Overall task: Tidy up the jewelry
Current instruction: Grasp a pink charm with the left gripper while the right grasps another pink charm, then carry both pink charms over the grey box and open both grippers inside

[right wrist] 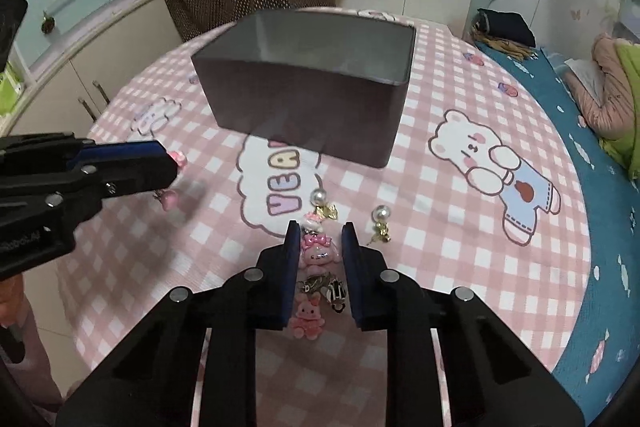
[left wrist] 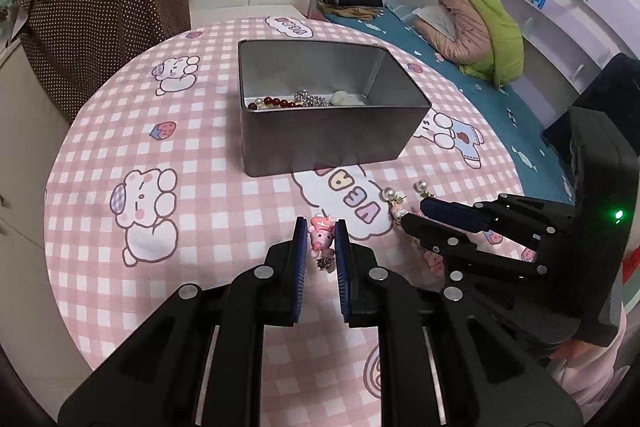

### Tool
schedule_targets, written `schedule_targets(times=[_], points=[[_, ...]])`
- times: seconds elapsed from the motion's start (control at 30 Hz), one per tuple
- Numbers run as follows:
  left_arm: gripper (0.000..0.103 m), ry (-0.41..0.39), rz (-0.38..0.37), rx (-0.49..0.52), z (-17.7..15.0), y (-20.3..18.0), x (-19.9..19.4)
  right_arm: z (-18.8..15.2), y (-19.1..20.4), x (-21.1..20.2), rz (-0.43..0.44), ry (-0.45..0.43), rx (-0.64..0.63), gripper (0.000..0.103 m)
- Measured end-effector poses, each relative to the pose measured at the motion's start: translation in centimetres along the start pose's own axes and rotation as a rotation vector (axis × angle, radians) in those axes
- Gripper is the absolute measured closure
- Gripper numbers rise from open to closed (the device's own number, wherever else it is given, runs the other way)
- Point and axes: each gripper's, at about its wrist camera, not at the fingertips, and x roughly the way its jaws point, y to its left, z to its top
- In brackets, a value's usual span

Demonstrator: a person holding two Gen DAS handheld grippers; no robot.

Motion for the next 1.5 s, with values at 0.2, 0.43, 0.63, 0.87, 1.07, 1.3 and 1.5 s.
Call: schedule_targets(times=[0.2,0.43,0.63,0.87,1.07,1.3,1.5], points=[[0.089,-0.016,0.002,0.001,0.4,-0.1,-0.4,0.5,-0.5,-1.3,-0.010,-0.035,0.012,0.083],[0.089,-0.041,-0.005,0.001,1.6,-0.2,-1.2,1.9,-1.2,-3.4,-0.029,-0.099,0.005,0.083],[0.089,-0.078,-0.023,0.004,3.6,-0.4,-1.9,3.7,-2.0,-4.7,-0.033,-0.162,0.006,0.083],[0.089,-0.105,-0.042,0.007,6.7,-0.3,-1.6,6.5,-2.5,-5.0,-0.006,-0.212,-0.015,0.083],[0.089,-0.090,-0.095,-0.014,9.0,0.2,0.1,8.6,-3.1,-4.1,0.053,-0.222,-0.037,0.083],[0.089,-0.077,-0.115,-0.069,10.6,1.2,2.7,9.4,-3.4,-1.8,0.060,-0.171,-0.056,0.083],[0.089,-0.045,-0.151,-0.074,11.2,1.2,4.3,9.3,-3.3,-0.6,0.069,-0.140,-0.073,0.082]])
